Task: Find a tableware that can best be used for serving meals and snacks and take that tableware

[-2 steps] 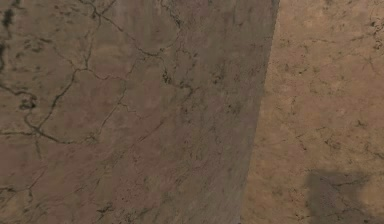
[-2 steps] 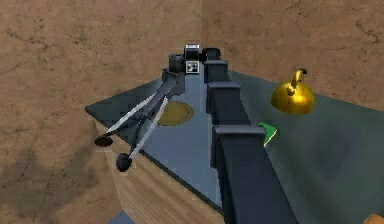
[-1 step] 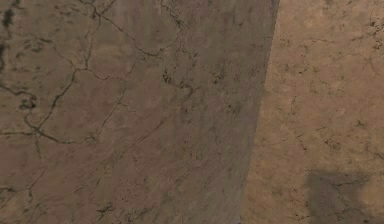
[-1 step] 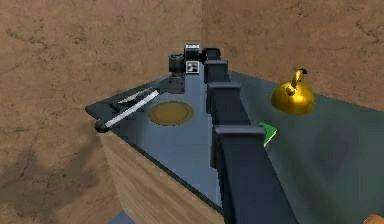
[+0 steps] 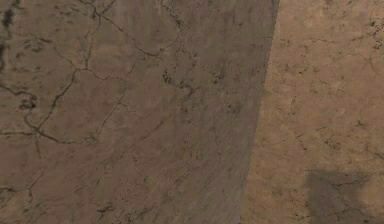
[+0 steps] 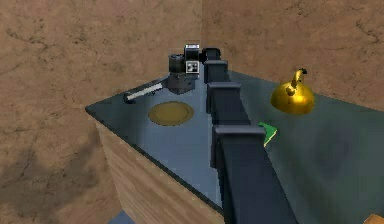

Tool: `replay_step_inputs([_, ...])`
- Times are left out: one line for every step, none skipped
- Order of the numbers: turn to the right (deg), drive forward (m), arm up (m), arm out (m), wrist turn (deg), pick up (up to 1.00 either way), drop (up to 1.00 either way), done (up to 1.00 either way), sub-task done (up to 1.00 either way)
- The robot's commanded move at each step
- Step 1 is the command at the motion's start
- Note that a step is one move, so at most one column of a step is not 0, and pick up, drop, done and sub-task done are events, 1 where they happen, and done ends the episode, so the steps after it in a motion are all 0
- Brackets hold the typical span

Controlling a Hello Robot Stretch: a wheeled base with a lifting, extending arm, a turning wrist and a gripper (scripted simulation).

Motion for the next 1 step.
replay_step_inputs([0.0,0.00,0.00,0.00,27.0,0.00,0.00,0.00,0.00])
